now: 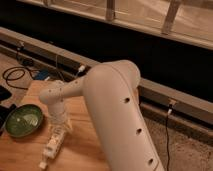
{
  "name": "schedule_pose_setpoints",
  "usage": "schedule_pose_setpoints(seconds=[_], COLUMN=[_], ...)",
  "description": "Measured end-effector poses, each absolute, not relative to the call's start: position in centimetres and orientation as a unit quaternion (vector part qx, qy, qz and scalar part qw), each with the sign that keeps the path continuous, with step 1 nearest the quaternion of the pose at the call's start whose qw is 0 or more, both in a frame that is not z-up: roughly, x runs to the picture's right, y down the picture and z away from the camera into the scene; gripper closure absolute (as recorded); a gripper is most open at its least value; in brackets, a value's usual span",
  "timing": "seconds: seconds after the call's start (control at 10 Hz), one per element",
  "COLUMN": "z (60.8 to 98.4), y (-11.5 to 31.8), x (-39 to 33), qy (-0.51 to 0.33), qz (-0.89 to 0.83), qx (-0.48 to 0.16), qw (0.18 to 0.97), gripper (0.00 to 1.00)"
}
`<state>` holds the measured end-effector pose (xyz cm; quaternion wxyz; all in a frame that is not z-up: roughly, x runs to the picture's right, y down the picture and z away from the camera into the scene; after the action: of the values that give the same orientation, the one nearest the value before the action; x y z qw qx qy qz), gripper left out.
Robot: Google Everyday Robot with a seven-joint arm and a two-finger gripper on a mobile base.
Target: Place the bottle in the ceramic bowl
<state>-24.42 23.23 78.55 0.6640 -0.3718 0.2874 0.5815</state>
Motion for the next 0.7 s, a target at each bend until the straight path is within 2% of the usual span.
schedule_pose_setpoints(seconds=[0.2, 0.6, 0.7], z=[78.57, 78.56, 78.55], y=[23.47, 23.73, 23.74], x=[-24.42, -24.62, -24.69], qy=[0.290, 0.287, 0.284], qz=[0.578, 0.574, 0.573], qx=[-0.372, -0.379, -0.382], qw=[0.666, 0.667, 0.667], gripper=[0.47, 0.89, 0.97])
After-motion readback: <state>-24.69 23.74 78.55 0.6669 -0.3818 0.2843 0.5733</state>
